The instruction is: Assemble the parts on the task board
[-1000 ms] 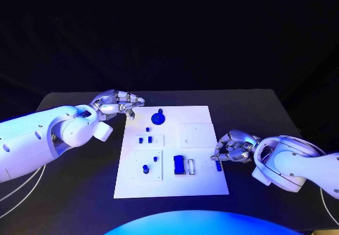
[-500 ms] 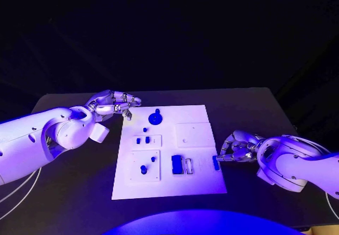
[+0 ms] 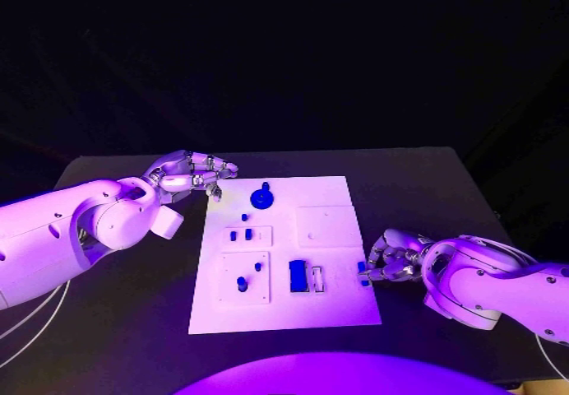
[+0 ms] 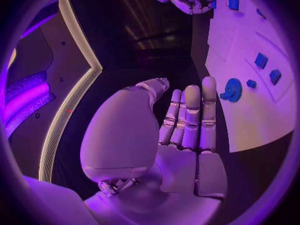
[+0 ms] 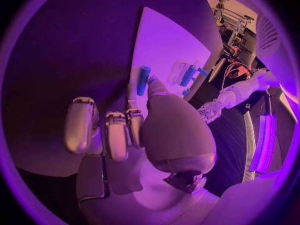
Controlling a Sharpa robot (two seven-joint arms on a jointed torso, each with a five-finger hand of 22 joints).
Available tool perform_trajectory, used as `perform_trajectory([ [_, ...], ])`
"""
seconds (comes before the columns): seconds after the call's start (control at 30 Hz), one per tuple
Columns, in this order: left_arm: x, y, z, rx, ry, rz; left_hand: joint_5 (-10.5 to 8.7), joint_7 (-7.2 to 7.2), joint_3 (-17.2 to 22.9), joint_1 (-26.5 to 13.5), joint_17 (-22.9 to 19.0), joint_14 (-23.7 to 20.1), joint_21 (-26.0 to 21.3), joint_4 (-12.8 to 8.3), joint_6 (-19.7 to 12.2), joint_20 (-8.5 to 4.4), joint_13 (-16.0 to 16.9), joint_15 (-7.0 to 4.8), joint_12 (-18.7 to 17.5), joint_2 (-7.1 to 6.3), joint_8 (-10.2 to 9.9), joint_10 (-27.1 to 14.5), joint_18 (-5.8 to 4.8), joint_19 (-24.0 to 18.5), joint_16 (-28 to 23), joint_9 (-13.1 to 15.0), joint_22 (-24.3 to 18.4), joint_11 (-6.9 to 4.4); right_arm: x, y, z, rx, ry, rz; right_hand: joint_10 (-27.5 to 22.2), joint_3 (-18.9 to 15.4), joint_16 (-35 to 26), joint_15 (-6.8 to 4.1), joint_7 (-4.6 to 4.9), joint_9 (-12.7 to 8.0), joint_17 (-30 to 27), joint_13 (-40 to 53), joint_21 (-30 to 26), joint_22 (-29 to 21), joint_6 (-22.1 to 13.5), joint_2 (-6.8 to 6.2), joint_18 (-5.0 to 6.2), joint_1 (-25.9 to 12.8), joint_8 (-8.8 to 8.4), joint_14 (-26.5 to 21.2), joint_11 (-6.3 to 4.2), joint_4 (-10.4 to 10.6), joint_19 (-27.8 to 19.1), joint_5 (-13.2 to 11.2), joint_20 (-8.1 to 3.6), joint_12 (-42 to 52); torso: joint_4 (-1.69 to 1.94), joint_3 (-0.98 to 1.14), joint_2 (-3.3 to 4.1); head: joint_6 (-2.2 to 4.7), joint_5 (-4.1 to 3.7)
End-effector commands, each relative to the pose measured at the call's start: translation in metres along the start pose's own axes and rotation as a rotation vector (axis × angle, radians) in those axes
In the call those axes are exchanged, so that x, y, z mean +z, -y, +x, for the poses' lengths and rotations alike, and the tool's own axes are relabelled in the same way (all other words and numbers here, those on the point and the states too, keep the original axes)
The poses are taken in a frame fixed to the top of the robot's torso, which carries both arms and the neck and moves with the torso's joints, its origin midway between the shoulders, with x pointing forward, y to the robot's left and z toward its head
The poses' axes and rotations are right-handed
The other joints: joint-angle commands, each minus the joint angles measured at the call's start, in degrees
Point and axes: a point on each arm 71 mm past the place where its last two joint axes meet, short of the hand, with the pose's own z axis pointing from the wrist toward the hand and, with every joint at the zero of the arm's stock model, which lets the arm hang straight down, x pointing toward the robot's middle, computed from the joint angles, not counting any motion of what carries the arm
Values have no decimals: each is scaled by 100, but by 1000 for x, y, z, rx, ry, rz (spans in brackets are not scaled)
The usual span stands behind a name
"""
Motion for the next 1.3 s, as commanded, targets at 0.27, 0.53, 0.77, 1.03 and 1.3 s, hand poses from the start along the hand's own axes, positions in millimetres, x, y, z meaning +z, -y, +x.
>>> perform_trajectory([
  [0.27, 0, 1, 2, -7, -22, 12, -23, -8, -32, -31, -10, 12, -30, -4, -27, 24, 11, 22, 36, 11, 32, -44, 44, 5, 24, 10, -12, 7, 4, -6, 10, -59, -30, -7, 135, 34, -3, -51, -38, -13, 1015, 856, 31, 1041, 58, 9, -44, 108, -31, 503, -54, -33, 84, -80, -15, 25, -4, 0, 0, -4, 6],
  [0.53, 0, 1, 2, -7, -21, 10, -20, -11, -31, -20, -11, 11, -36, -7, -25, 22, 11, 20, 40, 32, 39, -48, 45, 8, 25, 14, -16, 5, 10, -10, 14, -150, -4, -18, 138, 310, -1, -88, -69, -27, 1025, 860, 65, 1050, 91, 20, -51, 708, -74, 505, -88, -149, 94, -346, -54, 18, -2, 1, 0, -2, 15],
  [0.77, 0, 1, 1, -6, -21, 8, -19, -12, -30, -12, -11, 11, -38, -9, -24, 22, 12, 19, 42, 43, 42, -51, 45, 10, 25, 17, -19, 5, 15, -12, 19, -222, -1, -21, 111, 672, -13, -77, -53, -67, 1001, 834, 12, 1038, 110, -135, -45, 999, -147, 499, -76, -134, 77, -626, -51, -25, -9, 2, -3, 4, 29],
  [1.03, 0, 1, 2, -5, -22, 6, -18, -13, -29, -5, -12, 10, -41, -13, -24, 21, 12, 19, 44, 51, 45, -54, 45, 12, 26, 18, -21, 5, 15, -16, 22, -219, 6, -30, 97, 1128, -18, -75, -44, -104, 999, 828, 12, 1040, 161, -281, -44, 1118, -214, 498, -73, -77, 78, -23, -50, -45, -4, 5, -1, 17, 30],
  [1.3, 0, 1, 2, -4, -23, 5, -18, -13, -29, -5, -12, 10, -41, -13, -24, 21, 12, 19, 44, 51, 45, -54, 45, 12, 26, 18, -21, 5, 9, -22, 21, -17, -26, -35, 121, 2299, -21, -95, -65, -47, 997, 865, -8, 1036, 152, -331, -40, 1053, -206, 499, -100, -181, 76, 75, -71, -17, -2, 1, -7, 22, 19],
])
